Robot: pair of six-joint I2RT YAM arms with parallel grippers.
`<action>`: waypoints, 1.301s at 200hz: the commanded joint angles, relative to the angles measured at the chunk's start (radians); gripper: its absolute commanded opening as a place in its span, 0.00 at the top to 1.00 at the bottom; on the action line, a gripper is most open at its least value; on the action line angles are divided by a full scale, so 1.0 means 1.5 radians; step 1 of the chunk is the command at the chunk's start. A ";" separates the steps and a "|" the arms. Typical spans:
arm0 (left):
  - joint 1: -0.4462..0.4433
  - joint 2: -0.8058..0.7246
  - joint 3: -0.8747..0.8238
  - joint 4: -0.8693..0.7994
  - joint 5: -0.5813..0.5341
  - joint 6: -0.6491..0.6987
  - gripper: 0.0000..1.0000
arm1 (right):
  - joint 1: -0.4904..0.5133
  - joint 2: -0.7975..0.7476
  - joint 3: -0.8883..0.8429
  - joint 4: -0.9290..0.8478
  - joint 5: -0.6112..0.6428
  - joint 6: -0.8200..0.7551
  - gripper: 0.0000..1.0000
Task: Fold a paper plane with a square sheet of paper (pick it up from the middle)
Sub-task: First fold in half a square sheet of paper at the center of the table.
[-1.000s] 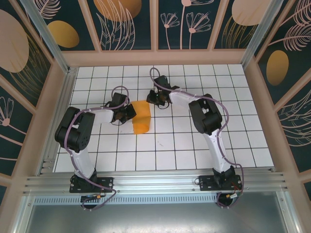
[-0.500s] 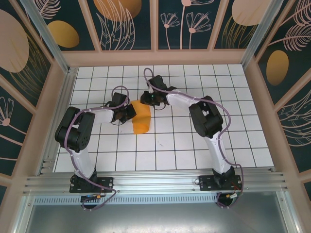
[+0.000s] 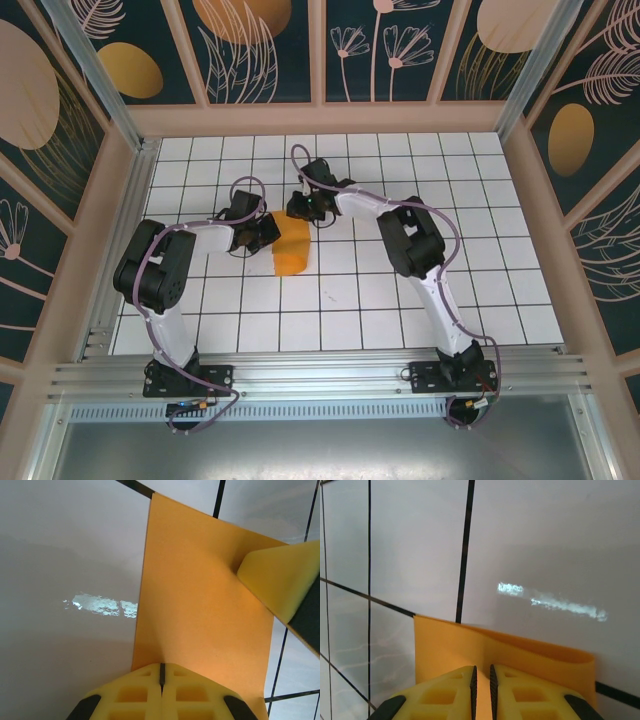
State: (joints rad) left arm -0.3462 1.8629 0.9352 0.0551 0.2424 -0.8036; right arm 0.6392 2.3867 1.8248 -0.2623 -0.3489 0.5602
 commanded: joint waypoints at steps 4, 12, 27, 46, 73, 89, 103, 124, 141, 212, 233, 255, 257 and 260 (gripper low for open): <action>0.002 0.066 -0.038 -0.135 -0.062 0.019 1.00 | -0.015 0.023 0.021 -0.005 0.008 0.013 0.80; 0.002 0.065 -0.039 -0.136 -0.063 0.021 1.00 | -0.020 0.025 0.018 0.001 0.016 0.017 0.80; 0.002 0.066 -0.041 -0.138 -0.065 0.022 1.00 | -0.030 0.028 0.015 0.015 0.026 0.025 0.80; 0.002 0.066 -0.042 -0.139 -0.065 0.023 1.00 | -0.043 0.033 0.021 0.024 0.042 0.034 0.80; 0.001 0.066 -0.040 -0.138 -0.065 0.022 1.00 | -0.057 0.042 0.047 0.009 0.079 0.044 0.81; 0.002 0.068 -0.039 -0.138 -0.065 0.022 1.00 | -0.058 0.031 0.057 -0.005 0.095 0.035 0.81; 0.001 0.068 -0.040 -0.137 -0.064 0.021 1.00 | -0.057 0.002 0.046 -0.008 0.078 0.019 0.81; 0.001 0.068 -0.040 -0.137 -0.065 0.019 1.00 | -0.049 -0.065 -0.017 0.008 0.008 -0.004 0.81; 0.002 0.068 -0.040 -0.134 -0.065 0.015 1.00 | -0.031 -0.119 -0.092 0.025 -0.043 -0.005 0.81; 0.002 0.069 -0.048 -0.122 -0.070 0.003 1.00 | 0.000 -0.185 -0.266 0.046 -0.144 0.023 0.84; 0.001 0.070 -0.053 -0.119 -0.071 0.000 1.00 | -0.001 -0.189 -0.288 0.055 -0.172 0.026 0.84; 0.001 0.072 -0.055 -0.118 -0.073 -0.003 1.00 | -0.002 -0.185 -0.301 0.046 -0.185 0.023 0.84; 0.002 0.072 -0.056 -0.117 -0.074 -0.002 1.00 | -0.002 -0.185 -0.302 0.045 -0.186 0.023 0.84; 0.001 0.072 -0.056 -0.117 -0.074 -0.003 1.00 | -0.002 -0.184 -0.304 0.044 -0.186 0.023 0.84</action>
State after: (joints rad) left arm -0.3462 1.8645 0.9268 0.0772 0.2417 -0.7975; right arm 0.6418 2.1403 1.3918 -0.2062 -0.5709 0.5865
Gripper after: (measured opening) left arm 0.059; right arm 0.161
